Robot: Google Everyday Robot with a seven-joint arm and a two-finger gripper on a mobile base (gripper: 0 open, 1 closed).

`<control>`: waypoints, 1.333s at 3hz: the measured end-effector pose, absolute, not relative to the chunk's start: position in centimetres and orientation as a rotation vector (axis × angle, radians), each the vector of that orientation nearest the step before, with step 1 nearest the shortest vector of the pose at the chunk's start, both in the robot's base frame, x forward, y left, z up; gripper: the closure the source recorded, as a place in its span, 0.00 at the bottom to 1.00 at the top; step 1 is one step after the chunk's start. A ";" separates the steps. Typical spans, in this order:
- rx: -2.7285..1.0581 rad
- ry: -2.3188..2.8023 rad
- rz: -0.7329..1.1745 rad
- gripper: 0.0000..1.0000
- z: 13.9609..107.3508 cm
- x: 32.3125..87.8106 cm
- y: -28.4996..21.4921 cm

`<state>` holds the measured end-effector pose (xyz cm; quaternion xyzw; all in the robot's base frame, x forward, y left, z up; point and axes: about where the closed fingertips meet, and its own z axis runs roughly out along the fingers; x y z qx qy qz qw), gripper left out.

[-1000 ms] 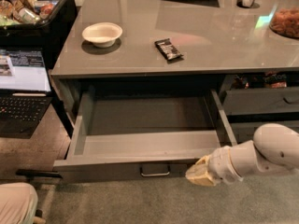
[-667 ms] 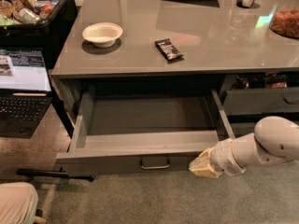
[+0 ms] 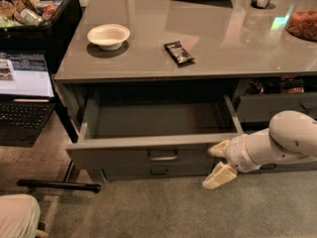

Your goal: Close top drawer

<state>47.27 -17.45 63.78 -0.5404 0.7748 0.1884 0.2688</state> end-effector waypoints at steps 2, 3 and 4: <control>-1.445 2.159 0.396 0.00 63.4 51.6 -19.0; -1.425 2.247 0.331 0.00 62.2 52.8 -20.7; -1.399 2.335 0.277 0.00 61.3 53.2 -22.4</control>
Offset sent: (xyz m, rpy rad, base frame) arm 0.0686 -0.0322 -0.0124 -0.1640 0.0046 -0.0965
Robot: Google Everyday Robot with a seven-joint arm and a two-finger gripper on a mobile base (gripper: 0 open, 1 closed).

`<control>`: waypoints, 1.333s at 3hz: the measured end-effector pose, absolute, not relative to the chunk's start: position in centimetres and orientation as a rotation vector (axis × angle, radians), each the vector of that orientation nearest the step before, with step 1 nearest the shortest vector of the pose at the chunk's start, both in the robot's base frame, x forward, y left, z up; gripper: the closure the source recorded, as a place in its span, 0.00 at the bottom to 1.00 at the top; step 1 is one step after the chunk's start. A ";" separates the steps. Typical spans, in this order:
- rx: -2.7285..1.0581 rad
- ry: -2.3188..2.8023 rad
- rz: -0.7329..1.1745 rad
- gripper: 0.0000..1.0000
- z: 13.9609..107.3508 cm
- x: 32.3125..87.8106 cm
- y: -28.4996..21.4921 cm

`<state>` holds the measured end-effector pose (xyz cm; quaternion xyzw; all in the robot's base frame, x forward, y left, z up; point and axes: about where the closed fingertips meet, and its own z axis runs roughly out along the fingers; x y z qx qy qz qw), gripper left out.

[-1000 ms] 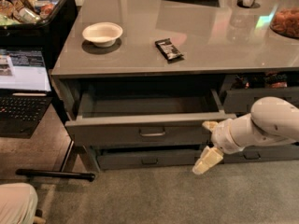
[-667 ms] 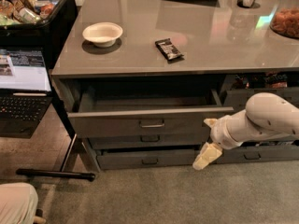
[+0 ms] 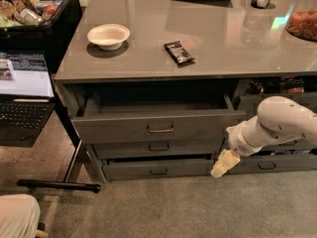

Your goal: Close top drawer

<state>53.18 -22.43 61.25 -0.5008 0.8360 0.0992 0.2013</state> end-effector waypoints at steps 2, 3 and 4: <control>-1.371 2.356 0.295 0.00 61.0 52.7 -22.9; -1.414 2.285 0.357 0.19 61.5 53.4 -21.0; -1.475 2.193 0.382 0.42 62.1 55.8 -18.4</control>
Offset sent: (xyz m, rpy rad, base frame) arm -0.0096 -0.0106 -0.0010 0.0297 0.0236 -0.0399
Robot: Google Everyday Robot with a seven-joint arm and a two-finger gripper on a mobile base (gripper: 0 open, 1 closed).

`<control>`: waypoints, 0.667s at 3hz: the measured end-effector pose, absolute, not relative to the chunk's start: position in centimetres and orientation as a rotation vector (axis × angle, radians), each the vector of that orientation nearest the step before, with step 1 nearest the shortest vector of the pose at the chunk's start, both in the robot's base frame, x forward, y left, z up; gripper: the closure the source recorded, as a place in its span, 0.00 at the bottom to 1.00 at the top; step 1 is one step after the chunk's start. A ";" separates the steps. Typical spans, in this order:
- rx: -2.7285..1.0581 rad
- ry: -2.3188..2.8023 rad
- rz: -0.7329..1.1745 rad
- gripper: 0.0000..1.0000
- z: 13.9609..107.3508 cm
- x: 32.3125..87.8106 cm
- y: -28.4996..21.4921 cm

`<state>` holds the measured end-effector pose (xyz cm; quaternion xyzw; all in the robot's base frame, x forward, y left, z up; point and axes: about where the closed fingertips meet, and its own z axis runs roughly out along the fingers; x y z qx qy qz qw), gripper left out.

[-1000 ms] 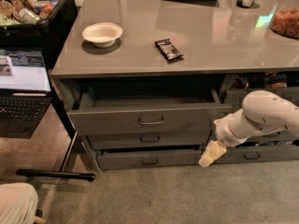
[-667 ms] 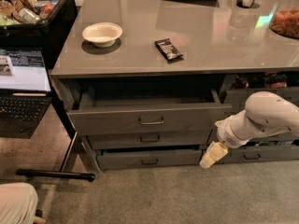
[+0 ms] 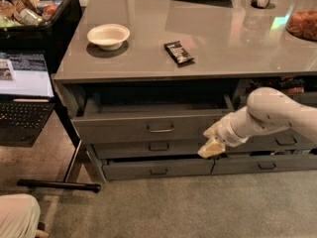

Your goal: Close top drawer

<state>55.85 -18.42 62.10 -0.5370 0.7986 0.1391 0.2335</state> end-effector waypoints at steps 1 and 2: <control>-1.479 2.158 0.359 0.65 62.4 59.0 -17.3; -1.450 2.146 0.330 0.62 62.9 61.5 -16.8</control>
Offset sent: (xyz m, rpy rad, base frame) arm 0.0884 0.0180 0.0180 0.0069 -0.1101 -0.0441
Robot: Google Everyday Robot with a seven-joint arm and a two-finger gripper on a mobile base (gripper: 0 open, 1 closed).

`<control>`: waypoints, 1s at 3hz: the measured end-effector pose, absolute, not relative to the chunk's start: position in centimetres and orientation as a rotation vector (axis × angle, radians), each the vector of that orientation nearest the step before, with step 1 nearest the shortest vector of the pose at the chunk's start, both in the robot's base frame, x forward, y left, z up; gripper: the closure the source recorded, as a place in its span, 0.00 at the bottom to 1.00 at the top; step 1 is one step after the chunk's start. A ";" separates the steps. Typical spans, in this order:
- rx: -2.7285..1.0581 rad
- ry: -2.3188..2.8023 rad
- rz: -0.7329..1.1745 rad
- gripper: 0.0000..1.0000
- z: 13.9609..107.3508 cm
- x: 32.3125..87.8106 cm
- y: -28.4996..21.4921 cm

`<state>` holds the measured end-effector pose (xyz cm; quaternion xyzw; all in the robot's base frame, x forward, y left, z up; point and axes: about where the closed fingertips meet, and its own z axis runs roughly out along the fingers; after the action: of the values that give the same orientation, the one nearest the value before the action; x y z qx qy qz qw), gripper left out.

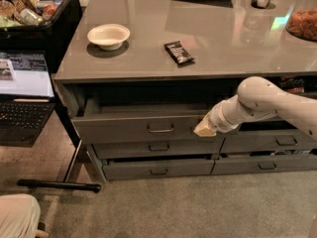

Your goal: Close top drawer

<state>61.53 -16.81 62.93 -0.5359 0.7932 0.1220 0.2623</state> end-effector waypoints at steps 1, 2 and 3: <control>-1.441 2.138 0.313 0.39 63.3 62.1 -16.7; -1.426 2.123 0.287 0.16 63.9 63.1 -16.4; -1.425 2.108 0.282 0.00 64.3 63.2 -16.2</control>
Offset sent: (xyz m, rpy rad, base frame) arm 0.0293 0.0047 0.0211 -0.0031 -0.0889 -0.0376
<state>63.17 -16.24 64.26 -0.5333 0.7888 0.1056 0.2868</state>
